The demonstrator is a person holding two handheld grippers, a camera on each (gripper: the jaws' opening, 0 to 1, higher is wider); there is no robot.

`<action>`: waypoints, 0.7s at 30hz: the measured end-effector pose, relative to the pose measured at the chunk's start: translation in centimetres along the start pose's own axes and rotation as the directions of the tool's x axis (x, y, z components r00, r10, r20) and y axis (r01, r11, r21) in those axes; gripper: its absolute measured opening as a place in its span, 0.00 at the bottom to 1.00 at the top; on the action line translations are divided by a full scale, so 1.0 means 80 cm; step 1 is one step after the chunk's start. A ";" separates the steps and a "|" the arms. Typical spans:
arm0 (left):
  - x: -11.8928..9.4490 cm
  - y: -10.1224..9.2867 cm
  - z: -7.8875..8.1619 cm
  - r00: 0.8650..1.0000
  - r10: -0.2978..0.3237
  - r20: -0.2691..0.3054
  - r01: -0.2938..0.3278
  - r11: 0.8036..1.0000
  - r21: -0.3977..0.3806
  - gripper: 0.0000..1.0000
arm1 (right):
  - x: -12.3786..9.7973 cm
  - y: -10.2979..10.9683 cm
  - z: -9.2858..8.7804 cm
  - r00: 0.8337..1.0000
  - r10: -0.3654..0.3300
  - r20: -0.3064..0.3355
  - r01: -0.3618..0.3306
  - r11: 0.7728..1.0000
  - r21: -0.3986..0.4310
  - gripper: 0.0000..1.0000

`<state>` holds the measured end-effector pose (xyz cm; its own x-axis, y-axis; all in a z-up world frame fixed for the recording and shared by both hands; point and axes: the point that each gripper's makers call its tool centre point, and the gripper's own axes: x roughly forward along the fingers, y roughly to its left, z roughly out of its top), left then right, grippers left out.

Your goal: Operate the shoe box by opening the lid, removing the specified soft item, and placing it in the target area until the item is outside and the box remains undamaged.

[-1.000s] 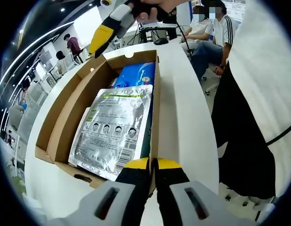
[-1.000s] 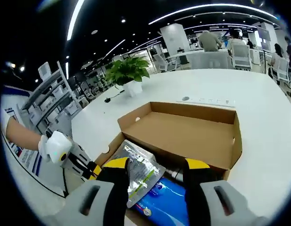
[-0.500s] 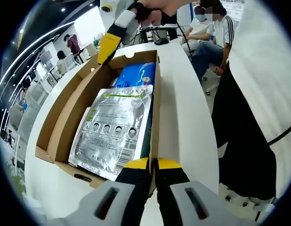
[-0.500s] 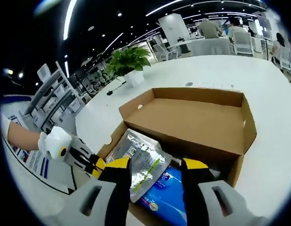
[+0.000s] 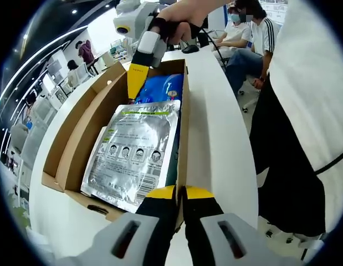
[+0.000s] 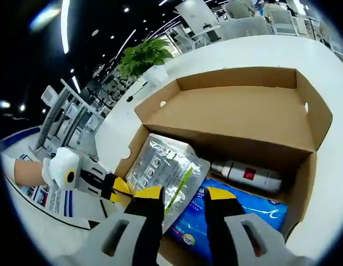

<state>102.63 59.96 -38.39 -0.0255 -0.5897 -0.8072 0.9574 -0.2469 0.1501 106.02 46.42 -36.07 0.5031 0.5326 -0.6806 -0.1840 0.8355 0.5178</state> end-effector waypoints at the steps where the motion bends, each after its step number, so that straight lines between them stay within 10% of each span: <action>1: 0.000 0.000 0.000 1.000 0.000 0.000 0.000 1.000 0.000 0.04 | 0.001 -0.001 -0.003 1.000 -0.011 -0.006 0.011 1.000 0.013 0.23; 8: 0.000 0.000 0.001 1.000 -0.005 0.000 0.005 1.000 0.003 0.04 | 0.007 0.008 0.006 0.996 0.057 0.065 -0.073 0.962 0.264 0.18; 15: -0.001 -0.001 0.003 1.000 -0.010 0.000 0.010 1.000 0.004 0.03 | 0.000 0.033 0.006 0.985 0.141 0.097 -0.163 0.950 0.268 0.18; 21: -0.001 -0.001 0.003 1.000 -0.008 0.002 0.008 1.000 0.005 0.04 | -0.010 0.049 0.020 0.948 0.243 0.204 -0.307 0.864 0.398 0.17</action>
<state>102.50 59.82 -38.23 -0.0335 -0.5890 -0.8074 0.9557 -0.2552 0.1465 106.26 49.09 -32.68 0.6045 0.6808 -0.4138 0.0225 0.5046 0.8631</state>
